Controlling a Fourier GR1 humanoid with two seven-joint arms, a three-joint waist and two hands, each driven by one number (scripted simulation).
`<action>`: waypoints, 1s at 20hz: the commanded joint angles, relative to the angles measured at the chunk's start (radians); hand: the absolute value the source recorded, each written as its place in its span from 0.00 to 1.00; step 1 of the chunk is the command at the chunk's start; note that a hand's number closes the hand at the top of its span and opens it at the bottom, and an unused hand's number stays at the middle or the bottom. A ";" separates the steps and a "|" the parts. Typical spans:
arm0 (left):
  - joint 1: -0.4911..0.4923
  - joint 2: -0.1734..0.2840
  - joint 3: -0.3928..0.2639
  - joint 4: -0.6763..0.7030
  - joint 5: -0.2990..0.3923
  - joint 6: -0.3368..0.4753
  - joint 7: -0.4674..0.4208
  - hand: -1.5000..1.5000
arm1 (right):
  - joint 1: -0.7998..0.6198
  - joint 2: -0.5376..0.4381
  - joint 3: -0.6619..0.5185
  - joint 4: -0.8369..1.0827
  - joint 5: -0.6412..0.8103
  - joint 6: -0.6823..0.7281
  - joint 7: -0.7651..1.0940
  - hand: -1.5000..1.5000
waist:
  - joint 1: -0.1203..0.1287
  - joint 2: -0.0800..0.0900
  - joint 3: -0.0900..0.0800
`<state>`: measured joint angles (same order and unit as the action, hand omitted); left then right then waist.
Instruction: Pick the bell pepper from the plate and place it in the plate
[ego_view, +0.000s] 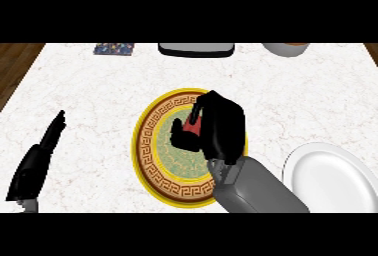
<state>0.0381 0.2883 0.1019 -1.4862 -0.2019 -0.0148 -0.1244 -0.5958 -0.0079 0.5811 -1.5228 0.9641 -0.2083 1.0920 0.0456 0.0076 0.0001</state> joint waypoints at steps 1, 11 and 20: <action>0.019 0.007 0.015 0.002 0.001 0.001 -0.011 0.50 | 0.024 0.007 -0.040 0.110 -0.056 -0.212 0.103 0.00 | -0.005 0.001 0.000; 0.014 -0.003 0.022 0.011 -0.004 0.012 -0.012 0.50 | -0.027 0.007 -0.004 0.177 -0.018 -0.563 0.046 0.00 | -0.028 -0.008 0.000; 0.038 0.029 0.072 -0.002 0.029 -0.012 0.011 0.50 | 0.185 0.008 -0.152 -0.092 0.079 -0.683 0.008 0.00 | -0.074 -0.017 0.001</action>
<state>0.0702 0.2969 0.1463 -1.4947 -0.1924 -0.0108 -0.1115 -0.5062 -0.0064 0.4751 -1.4819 1.0386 -0.7671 1.0372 -0.0087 -0.0073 0.0004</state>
